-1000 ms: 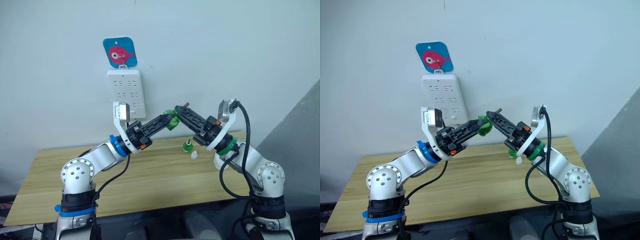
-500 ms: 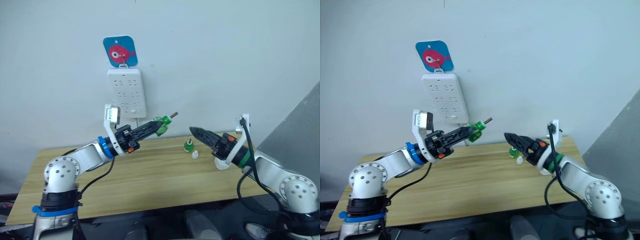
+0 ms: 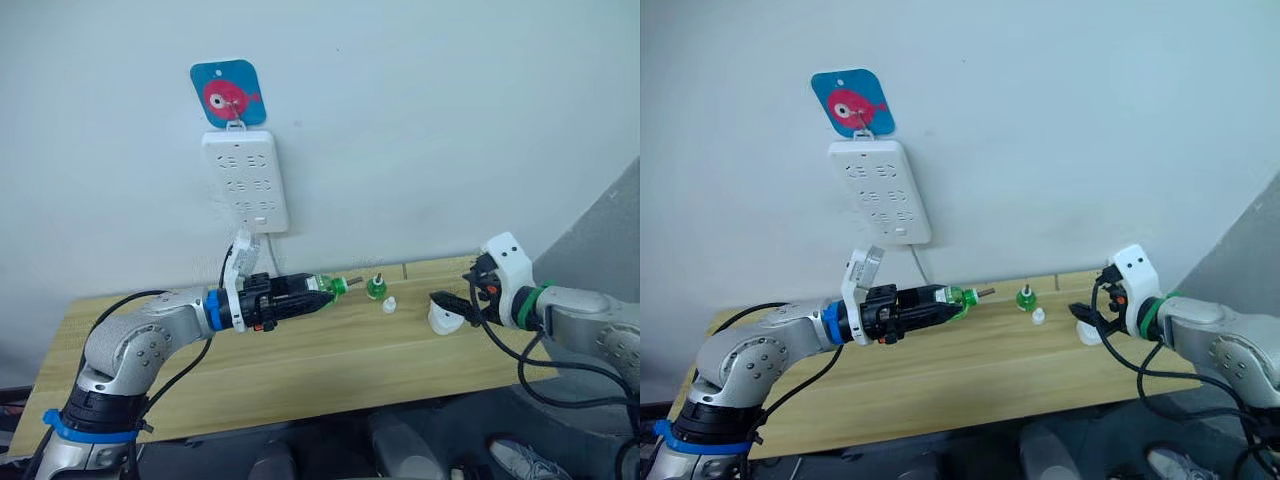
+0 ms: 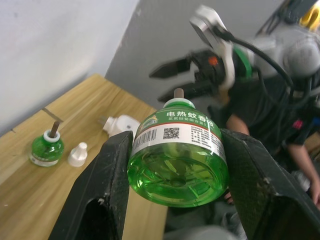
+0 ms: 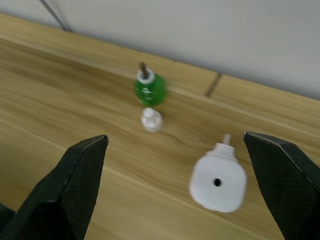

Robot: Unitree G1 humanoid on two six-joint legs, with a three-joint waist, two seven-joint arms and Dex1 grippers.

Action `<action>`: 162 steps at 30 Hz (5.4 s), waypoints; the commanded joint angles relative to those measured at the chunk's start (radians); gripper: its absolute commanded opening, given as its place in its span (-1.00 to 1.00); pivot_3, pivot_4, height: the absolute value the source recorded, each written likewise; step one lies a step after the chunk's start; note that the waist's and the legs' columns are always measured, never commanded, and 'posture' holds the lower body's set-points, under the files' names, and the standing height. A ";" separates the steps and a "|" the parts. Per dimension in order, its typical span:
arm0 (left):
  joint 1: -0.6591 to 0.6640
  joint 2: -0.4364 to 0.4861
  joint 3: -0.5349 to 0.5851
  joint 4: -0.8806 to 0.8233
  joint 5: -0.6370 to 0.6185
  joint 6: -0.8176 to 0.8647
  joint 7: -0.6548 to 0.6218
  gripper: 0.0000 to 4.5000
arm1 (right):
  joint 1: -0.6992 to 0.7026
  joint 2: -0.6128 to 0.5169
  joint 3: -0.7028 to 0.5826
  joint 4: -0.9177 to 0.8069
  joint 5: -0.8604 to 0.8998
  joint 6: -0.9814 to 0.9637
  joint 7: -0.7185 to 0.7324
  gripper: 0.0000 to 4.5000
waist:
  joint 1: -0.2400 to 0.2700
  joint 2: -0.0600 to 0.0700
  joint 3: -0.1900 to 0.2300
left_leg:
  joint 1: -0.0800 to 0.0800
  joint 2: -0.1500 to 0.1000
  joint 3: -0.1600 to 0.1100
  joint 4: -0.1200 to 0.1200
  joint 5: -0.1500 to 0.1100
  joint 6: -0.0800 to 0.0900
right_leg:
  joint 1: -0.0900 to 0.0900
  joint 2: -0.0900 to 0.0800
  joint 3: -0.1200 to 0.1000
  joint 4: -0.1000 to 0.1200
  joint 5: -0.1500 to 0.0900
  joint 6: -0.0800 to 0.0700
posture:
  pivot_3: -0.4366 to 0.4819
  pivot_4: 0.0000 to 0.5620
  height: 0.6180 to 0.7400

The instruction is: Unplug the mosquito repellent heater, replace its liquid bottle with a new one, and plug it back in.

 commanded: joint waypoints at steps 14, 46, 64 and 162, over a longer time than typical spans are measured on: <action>0.169 0.018 -0.058 -0.133 0.236 -0.223 -0.105 0.05 | -0.281 0.173 0.212 0.436 -0.432 0.148 0.164 1.00 | 0.018 -0.004 0.041 | -0.002 0.000 0.006 0.001 -0.005 0.008 | 0.000 -0.001 0.006 -0.008 0.003 0.005 | -0.42 -0.26 1.00; 0.190 -0.046 -0.097 -0.161 0.263 -0.224 -0.080 0.05 | -0.295 0.303 0.140 0.577 -0.624 0.251 0.247 1.00 | 0.059 -0.003 0.068 | -0.002 0.000 0.006 0.001 -0.006 0.009 | 0.000 -0.001 0.006 -0.008 0.005 0.002 | -0.36 -0.21 1.00; 0.162 -0.061 -0.103 -0.170 0.262 -0.194 -0.057 0.05 | -0.283 0.320 0.115 0.588 -0.645 0.257 0.261 0.31 | 0.061 -0.004 0.069 | -0.002 0.000 0.006 0.001 -0.006 0.009 | 0.000 -0.001 0.006 -0.008 0.005 0.003 | -0.35 -0.23 1.00; -0.252 -0.017 0.000 -0.019 0.001 0.116 -0.245 0.05 | -0.043 0.184 -0.213 -0.127 0.626 0.075 0.331 0.31 | -0.009 -0.003 0.029 | -0.003 0.000 0.006 0.016 -0.005 0.009 | 0.001 0.000 0.006 0.004 0.006 0.009 | -0.53 -0.65 1.00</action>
